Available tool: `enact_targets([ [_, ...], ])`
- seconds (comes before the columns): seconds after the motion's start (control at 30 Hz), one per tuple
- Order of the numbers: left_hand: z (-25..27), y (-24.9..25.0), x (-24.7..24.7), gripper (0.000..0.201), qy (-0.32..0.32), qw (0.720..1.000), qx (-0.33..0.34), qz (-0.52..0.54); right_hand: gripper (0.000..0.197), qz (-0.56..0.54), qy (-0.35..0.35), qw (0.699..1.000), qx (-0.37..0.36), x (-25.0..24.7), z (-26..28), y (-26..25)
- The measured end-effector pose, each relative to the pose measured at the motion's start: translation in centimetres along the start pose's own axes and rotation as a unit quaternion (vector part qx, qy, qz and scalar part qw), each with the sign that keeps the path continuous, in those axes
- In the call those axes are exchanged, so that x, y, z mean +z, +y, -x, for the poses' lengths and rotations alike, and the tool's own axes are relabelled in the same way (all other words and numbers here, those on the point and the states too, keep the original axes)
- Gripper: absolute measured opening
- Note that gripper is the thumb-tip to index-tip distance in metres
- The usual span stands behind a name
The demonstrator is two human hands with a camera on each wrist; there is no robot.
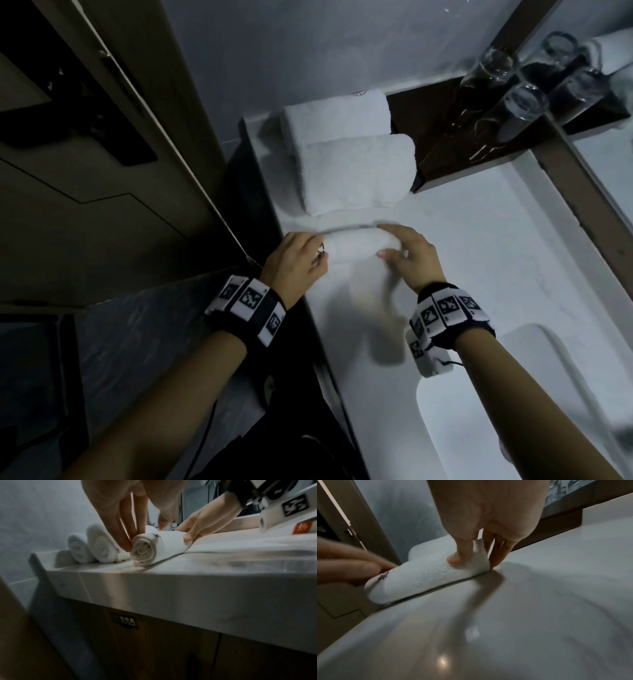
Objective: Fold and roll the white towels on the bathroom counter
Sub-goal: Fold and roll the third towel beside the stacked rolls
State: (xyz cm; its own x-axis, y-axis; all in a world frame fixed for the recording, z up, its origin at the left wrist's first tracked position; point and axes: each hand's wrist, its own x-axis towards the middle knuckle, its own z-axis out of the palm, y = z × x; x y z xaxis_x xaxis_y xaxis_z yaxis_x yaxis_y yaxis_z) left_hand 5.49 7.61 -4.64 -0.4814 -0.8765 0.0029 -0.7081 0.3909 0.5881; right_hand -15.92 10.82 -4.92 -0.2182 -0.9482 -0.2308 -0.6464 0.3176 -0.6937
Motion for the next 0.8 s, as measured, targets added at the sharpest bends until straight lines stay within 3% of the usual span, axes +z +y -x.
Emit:
enact_targets([
  [0.1,0.7,-0.6,0.1,0.059,-0.043,0.999,-0.025,0.011,0.058,-0.074,0.013,0.994,0.082,-0.4,-0.8,-0.1],
  [0.17,-0.1,-0.3,0.3,0.069,-0.082,0.995,-0.050,-0.016,0.056,-0.088,0.024,0.990,0.110,-0.2,-1.4,-0.3],
  [0.23,-1.6,0.1,0.6,0.071,-0.086,0.990,-0.083,-0.068,0.055,-0.079,0.022,0.989,0.125,0.3,-2.0,-0.7],
  [0.37,-4.2,0.9,0.6,0.060,-0.048,0.981,-0.136,-0.132,0.065,-0.089,0.051,0.970,0.222,1.3,-3.3,-1.5],
  [0.47,-4.4,0.8,0.5,0.053,0.006,0.974,-0.226,0.023,0.059,-0.210,0.048,0.936,0.277,1.6,-4.2,-2.0],
  [0.57,-4.3,0.9,0.6,0.039,0.060,0.936,-0.289,0.191,0.053,-0.273,0.089,0.914,0.287,1.0,-5.3,-1.5],
  [0.67,-5.5,1.9,1.7,0.032,0.050,0.926,-0.287,0.239,0.056,-0.268,0.140,0.907,0.292,-0.4,-6.2,-0.4],
  [0.8,-7.7,2.5,2.6,0.029,0.069,0.906,-0.302,0.287,0.052,-0.345,0.122,0.886,0.283,-1.7,-7.1,0.5],
])
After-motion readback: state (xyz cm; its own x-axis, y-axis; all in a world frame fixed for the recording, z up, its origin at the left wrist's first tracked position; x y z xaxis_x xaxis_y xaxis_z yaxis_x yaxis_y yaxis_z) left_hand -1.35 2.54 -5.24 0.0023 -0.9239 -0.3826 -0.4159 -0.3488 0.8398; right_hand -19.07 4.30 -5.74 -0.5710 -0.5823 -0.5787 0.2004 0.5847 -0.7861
